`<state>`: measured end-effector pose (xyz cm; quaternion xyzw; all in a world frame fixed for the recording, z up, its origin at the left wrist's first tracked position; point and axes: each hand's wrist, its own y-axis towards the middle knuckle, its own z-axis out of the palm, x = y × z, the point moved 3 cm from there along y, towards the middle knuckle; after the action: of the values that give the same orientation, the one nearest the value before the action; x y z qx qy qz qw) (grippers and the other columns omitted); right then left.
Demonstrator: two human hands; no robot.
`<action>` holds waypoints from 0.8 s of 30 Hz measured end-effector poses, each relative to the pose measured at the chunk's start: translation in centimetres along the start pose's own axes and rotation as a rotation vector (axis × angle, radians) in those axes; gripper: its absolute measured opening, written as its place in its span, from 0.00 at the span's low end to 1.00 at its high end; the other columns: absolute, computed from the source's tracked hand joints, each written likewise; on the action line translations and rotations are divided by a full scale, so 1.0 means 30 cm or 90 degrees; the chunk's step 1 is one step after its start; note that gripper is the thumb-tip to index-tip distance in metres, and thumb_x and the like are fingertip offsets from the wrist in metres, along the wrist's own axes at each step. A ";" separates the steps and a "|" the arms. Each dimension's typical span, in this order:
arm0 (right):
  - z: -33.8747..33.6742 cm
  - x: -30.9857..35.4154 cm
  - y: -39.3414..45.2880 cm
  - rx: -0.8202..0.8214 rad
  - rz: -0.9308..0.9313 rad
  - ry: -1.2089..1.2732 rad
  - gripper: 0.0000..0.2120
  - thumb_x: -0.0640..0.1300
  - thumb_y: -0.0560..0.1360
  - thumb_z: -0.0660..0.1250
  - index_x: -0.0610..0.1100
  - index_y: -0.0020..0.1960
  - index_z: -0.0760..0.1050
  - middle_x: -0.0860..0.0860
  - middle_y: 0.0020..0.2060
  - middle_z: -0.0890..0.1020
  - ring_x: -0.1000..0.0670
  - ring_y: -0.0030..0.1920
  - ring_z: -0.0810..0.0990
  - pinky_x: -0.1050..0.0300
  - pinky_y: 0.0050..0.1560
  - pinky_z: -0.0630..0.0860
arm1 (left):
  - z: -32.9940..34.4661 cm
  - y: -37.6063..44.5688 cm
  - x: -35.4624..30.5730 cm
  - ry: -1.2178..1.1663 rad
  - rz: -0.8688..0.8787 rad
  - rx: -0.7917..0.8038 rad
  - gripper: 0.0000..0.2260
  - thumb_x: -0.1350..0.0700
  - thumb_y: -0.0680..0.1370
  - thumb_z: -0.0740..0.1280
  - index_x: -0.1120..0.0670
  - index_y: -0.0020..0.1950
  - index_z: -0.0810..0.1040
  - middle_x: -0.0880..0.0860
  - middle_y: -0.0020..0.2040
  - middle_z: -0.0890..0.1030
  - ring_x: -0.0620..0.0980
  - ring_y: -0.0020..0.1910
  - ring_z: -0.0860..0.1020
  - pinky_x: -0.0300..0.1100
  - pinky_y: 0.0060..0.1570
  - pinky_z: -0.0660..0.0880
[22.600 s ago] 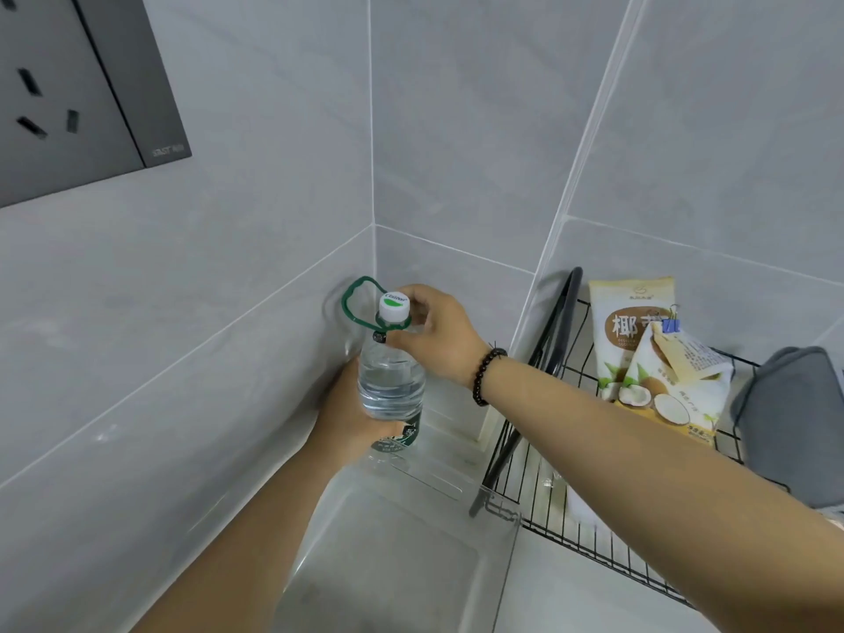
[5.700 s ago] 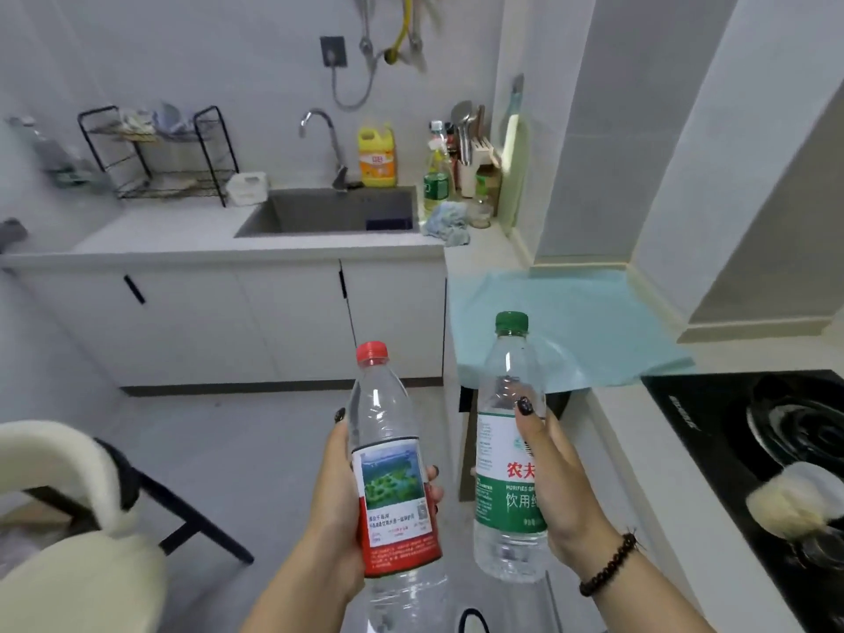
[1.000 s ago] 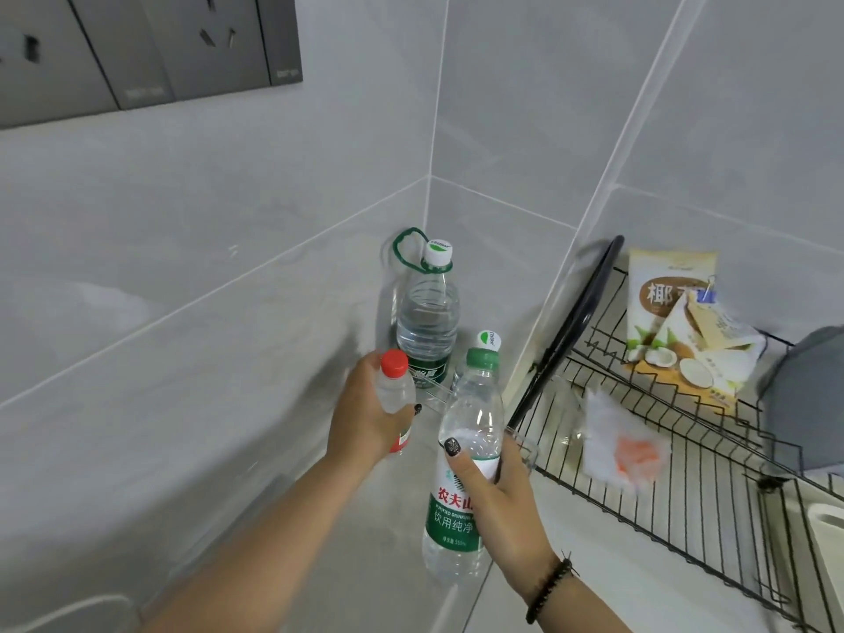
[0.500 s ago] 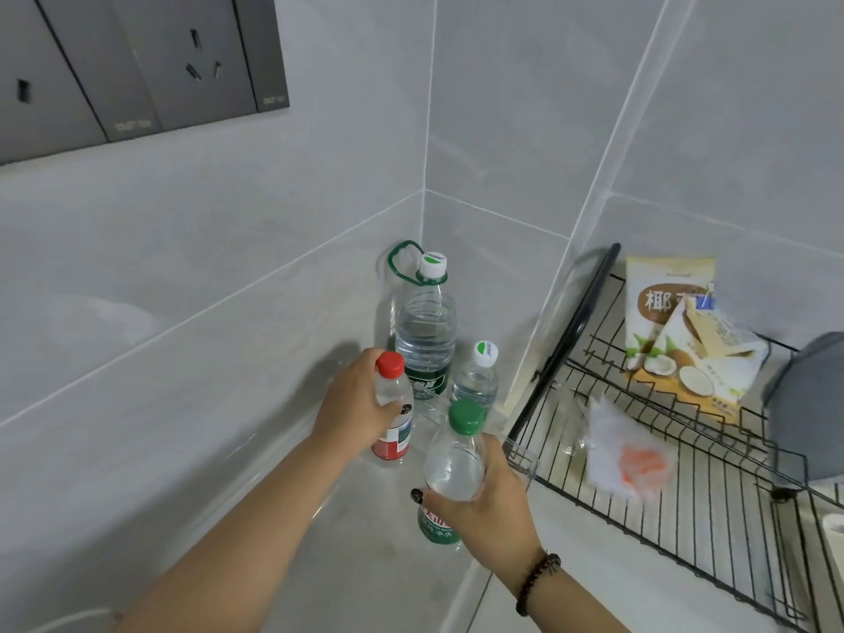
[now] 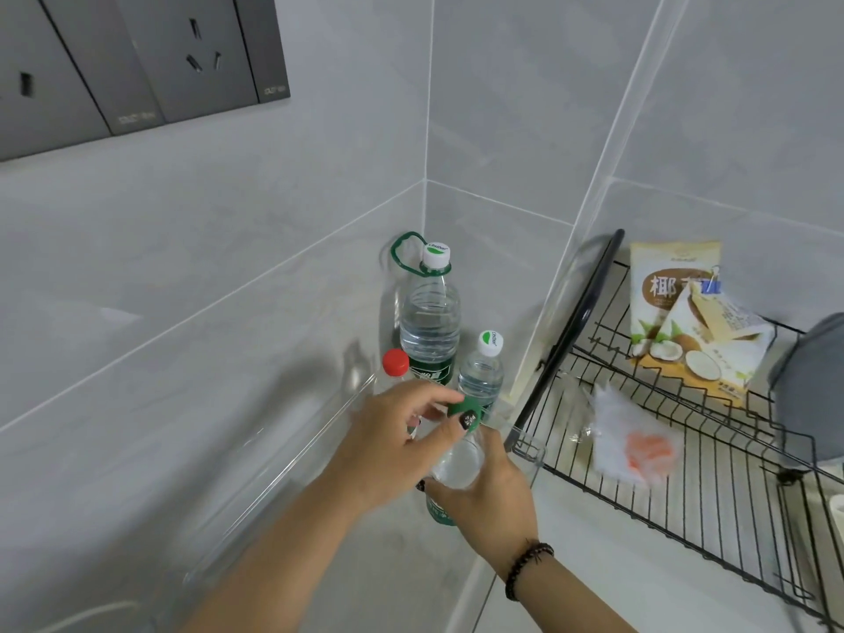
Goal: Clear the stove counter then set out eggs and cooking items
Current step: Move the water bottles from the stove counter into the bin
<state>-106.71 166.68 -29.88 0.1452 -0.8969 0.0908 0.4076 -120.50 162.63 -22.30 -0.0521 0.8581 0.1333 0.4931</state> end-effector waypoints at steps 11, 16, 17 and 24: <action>0.011 -0.003 0.004 0.011 0.024 -0.078 0.37 0.65 0.65 0.71 0.53 0.67 0.60 0.55 0.54 0.79 0.51 0.51 0.80 0.59 0.43 0.75 | 0.066 0.040 0.034 0.227 0.058 0.015 0.17 0.51 0.75 0.68 0.42 0.63 0.73 0.40 0.53 0.77 0.39 0.50 0.74 0.39 0.49 0.75; 0.007 -0.008 0.003 -0.009 -0.011 -0.053 0.36 0.57 0.71 0.70 0.51 0.73 0.55 0.57 0.68 0.67 0.50 0.54 0.80 0.57 0.48 0.76 | 0.069 0.104 0.049 0.207 0.048 0.024 0.15 0.54 0.75 0.70 0.45 0.61 0.76 0.43 0.51 0.79 0.39 0.48 0.78 0.37 0.49 0.76; 0.005 -0.010 0.000 -0.019 -0.026 -0.049 0.36 0.54 0.72 0.70 0.50 0.74 0.55 0.56 0.69 0.65 0.51 0.56 0.79 0.58 0.49 0.76 | 0.071 0.117 0.051 0.210 0.050 0.028 0.15 0.54 0.75 0.70 0.45 0.61 0.76 0.44 0.51 0.80 0.40 0.48 0.79 0.40 0.49 0.77; 0.006 -0.021 -0.004 -0.063 -0.055 -0.025 0.33 0.44 0.74 0.68 0.51 0.74 0.56 0.56 0.68 0.64 0.56 0.66 0.71 0.60 0.55 0.75 | 0.076 0.182 0.085 0.274 0.035 0.029 0.16 0.57 0.74 0.71 0.47 0.60 0.77 0.46 0.53 0.81 0.46 0.48 0.80 0.48 0.49 0.79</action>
<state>-106.40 166.63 -30.48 0.1654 -0.9009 0.0256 0.4005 -121.10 168.61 -24.60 -0.0446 0.9475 0.1131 0.2956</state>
